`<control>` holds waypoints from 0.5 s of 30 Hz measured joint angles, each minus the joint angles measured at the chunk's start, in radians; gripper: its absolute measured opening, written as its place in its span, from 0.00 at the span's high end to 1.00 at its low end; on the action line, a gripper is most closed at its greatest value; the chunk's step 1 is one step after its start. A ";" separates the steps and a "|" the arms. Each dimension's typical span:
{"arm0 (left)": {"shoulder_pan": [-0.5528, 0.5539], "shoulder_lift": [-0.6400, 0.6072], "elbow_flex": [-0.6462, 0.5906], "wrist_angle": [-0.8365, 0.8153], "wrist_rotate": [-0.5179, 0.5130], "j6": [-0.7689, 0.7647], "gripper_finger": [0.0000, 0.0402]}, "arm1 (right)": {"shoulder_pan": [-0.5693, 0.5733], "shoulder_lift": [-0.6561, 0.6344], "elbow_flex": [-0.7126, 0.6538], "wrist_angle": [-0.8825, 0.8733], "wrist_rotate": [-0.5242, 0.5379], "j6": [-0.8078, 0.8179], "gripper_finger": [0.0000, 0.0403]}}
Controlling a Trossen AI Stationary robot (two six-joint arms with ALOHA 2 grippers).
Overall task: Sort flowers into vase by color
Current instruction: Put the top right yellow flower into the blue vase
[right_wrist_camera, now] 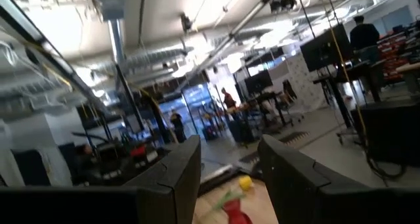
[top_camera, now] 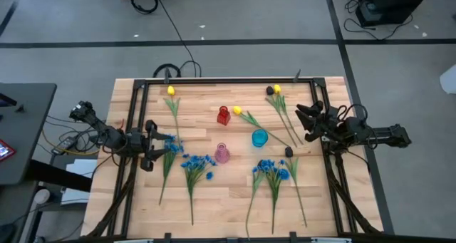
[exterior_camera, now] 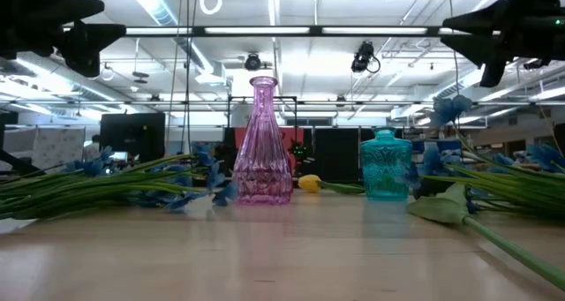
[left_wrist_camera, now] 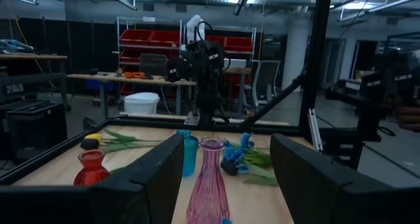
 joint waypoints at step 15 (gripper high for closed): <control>0.010 0.001 0.000 0.183 -0.379 0.032 0.42 | -0.007 0.213 0.288 -0.617 0.122 0.206 0.62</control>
